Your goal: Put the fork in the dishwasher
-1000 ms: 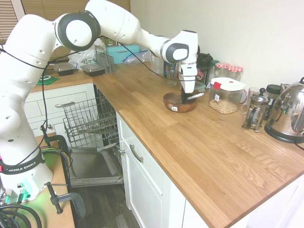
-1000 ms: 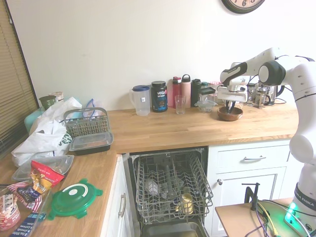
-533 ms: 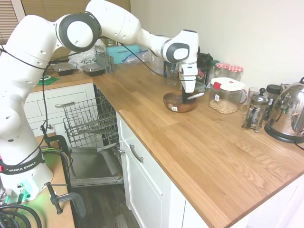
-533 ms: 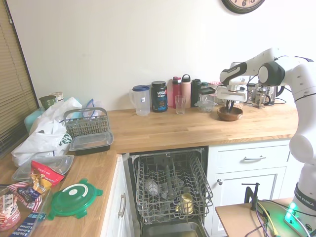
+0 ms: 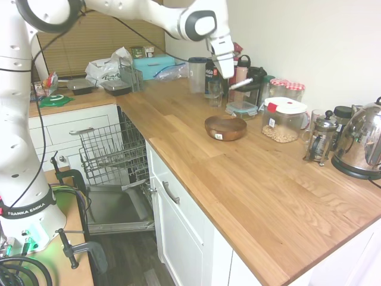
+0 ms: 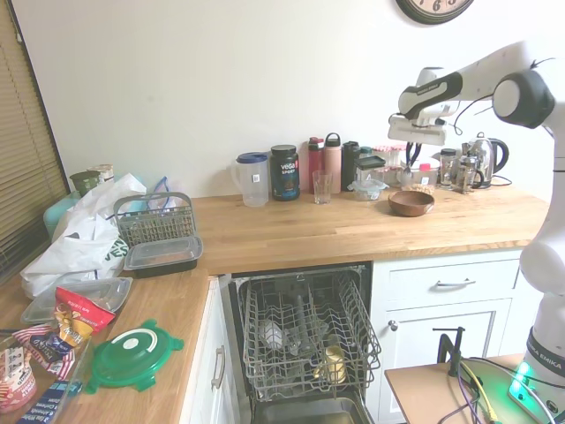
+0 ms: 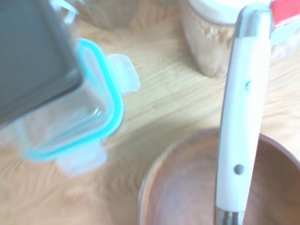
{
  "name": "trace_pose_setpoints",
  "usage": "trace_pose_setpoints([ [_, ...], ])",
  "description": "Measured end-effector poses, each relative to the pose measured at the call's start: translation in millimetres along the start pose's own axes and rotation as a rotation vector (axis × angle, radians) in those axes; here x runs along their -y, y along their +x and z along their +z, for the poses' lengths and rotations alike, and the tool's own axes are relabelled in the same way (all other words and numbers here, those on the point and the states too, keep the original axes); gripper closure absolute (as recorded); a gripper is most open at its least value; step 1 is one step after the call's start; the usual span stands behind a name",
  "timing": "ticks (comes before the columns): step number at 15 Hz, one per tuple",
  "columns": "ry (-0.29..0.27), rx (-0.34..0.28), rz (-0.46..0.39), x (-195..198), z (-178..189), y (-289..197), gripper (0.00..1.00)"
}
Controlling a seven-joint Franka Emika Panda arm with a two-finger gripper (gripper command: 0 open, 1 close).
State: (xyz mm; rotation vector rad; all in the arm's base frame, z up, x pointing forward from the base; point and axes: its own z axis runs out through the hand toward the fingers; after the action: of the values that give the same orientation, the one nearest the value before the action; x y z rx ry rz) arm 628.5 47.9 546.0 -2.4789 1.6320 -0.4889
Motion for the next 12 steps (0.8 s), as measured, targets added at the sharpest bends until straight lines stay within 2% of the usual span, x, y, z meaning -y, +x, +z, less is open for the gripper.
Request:
trace_pose_setpoints([
  [2,-0.016,-0.084,-0.109,-8,-29,-87,1.00],
  [4,-0.053,-0.163,-0.219,-32,-37,-198,1.00],
  [6,-0.105,-0.214,-0.326,-84,-19,-317,1.00],
  [8,-0.137,-0.257,-0.413,-153,5,-424,1.00],
  [10,-0.141,-0.289,-0.483,-193,15,-490,1.00],
  [12,-0.180,-0.263,-0.535,-198,32,-521,1.00],
])
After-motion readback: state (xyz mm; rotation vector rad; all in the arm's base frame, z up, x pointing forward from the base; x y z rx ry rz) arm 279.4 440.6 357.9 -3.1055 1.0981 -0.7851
